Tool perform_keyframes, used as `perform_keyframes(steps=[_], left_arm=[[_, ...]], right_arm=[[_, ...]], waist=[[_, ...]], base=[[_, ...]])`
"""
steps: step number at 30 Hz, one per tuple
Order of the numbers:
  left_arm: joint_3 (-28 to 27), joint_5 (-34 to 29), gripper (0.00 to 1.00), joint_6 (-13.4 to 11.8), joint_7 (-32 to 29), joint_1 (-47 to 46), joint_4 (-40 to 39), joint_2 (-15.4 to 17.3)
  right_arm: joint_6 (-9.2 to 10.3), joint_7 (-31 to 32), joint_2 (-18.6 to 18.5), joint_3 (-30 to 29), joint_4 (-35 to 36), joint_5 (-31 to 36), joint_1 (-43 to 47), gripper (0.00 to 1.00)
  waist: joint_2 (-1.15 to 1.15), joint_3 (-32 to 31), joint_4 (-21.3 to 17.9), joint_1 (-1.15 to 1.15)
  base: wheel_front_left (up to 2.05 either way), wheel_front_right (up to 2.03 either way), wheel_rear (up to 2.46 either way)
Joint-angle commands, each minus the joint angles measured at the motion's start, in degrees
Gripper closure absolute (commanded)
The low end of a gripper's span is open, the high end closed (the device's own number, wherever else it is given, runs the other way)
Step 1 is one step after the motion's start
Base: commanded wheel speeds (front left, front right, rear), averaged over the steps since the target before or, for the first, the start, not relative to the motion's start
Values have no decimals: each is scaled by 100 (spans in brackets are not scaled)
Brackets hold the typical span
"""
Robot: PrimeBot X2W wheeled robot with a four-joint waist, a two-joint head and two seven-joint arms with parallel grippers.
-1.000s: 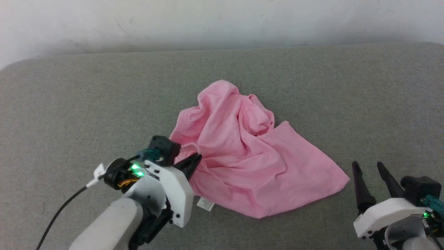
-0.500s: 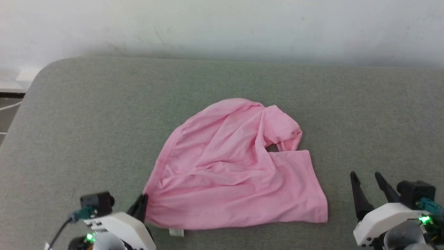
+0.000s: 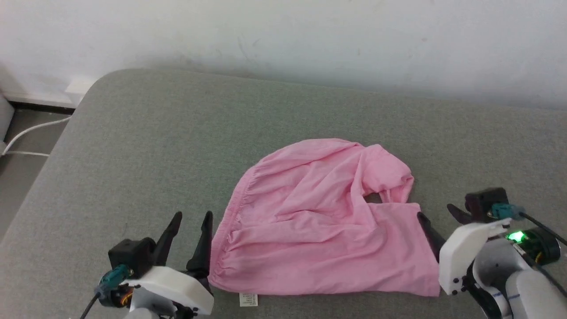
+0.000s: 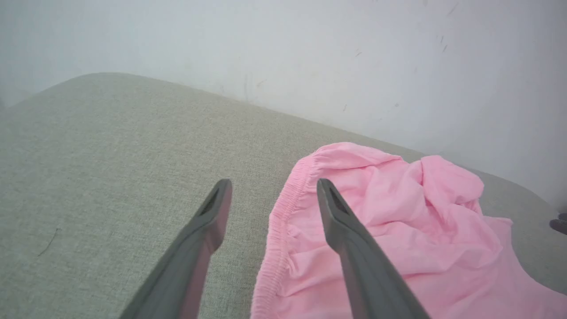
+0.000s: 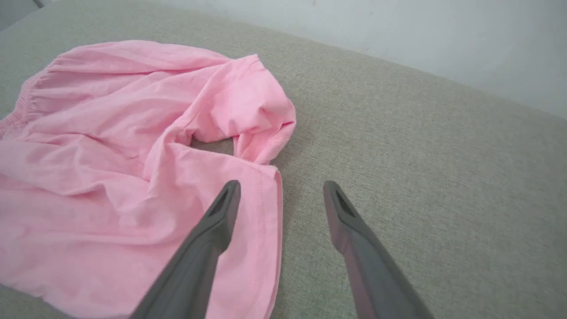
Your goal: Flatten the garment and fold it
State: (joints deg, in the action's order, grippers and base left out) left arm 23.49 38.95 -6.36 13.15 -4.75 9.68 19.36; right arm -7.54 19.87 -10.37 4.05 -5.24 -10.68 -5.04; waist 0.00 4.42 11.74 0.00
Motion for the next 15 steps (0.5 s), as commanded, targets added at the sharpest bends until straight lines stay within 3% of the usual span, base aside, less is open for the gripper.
perform_keyframes(steps=[1, 5, 8, 15], left_arm=[[-20, -281, 0, 90, 122, -99, -125, 17], [-68, -731, 0, 98, 176, -119, -308, -34], [-234, -1008, 0, 161, 182, -65, -517, -249], [-497, -1382, 0, 409, 184, 42, -524, -679]], right_arm=[[5, 361, -178, 238, -63, -169, -254, 0], [5, 868, -446, 550, -310, -429, -628, 0], [5, 1243, -626, 732, -661, -630, -952, 0], [5, 1551, -734, 978, -1455, -699, -1438, 0]], waist=[[0, 1, 155, 0], [0, 52, 290, 0], [0, 139, 438, 0], [0, 382, 682, 0]], base=[[0, 0, 0], [0, 0, 0], [0, 0, 0], [0, 0, 0]])
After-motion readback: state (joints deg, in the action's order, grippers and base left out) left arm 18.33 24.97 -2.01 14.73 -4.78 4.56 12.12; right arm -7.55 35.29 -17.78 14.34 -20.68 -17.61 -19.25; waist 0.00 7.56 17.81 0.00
